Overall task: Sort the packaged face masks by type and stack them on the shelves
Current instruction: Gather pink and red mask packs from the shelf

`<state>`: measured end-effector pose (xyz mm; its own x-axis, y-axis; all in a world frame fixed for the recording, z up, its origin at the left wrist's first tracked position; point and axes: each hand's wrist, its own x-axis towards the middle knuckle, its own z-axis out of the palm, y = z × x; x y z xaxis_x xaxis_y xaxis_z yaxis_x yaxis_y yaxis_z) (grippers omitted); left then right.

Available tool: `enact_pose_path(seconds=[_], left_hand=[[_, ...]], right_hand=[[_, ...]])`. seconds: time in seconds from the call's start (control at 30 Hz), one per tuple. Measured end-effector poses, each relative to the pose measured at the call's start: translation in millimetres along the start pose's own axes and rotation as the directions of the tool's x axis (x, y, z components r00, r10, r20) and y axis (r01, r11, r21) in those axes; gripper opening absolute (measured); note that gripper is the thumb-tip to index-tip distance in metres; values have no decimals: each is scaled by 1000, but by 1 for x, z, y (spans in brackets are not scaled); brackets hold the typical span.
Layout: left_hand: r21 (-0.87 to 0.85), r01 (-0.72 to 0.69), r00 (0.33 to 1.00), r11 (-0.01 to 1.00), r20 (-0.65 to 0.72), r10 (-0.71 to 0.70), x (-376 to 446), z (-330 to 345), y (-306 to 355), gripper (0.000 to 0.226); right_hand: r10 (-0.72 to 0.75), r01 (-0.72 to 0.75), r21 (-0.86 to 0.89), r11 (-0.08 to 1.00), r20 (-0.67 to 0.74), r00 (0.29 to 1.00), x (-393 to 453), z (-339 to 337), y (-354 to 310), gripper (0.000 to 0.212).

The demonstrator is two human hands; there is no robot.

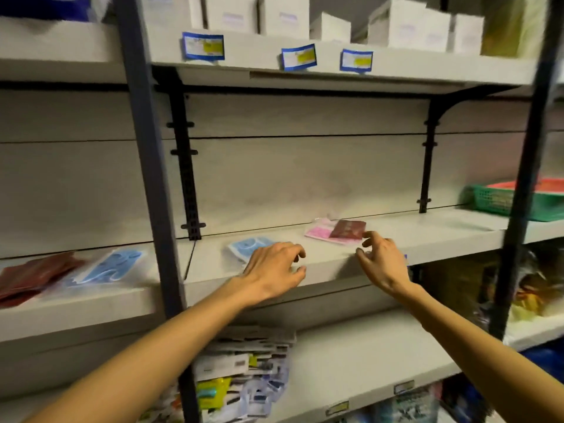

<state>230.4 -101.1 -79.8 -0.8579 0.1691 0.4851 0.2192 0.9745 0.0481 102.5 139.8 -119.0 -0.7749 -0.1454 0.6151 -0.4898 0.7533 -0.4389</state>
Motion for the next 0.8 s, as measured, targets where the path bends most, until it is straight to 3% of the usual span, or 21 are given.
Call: enact_pose_path(seconds=[0.17,0.33,0.6,0.8], left_hand=[[8,167,985,986,38,-167,71,37,10,39],[1,253,959,968,129,-251,112,70,16,47],[145,332,917,932,181,-355,176,106,9,65],[119,418,878,900,202,-435,219,123,-8,72]], right_hand=[[94,-95,28,995,38,995,57,-13,55,46],[262,-267,-12,964,241,934,103,-1,84,67],[297,-370,140,918,373,879,165,38,97,53],[342,-369,-7,930,390,855,201,56,104,50]])
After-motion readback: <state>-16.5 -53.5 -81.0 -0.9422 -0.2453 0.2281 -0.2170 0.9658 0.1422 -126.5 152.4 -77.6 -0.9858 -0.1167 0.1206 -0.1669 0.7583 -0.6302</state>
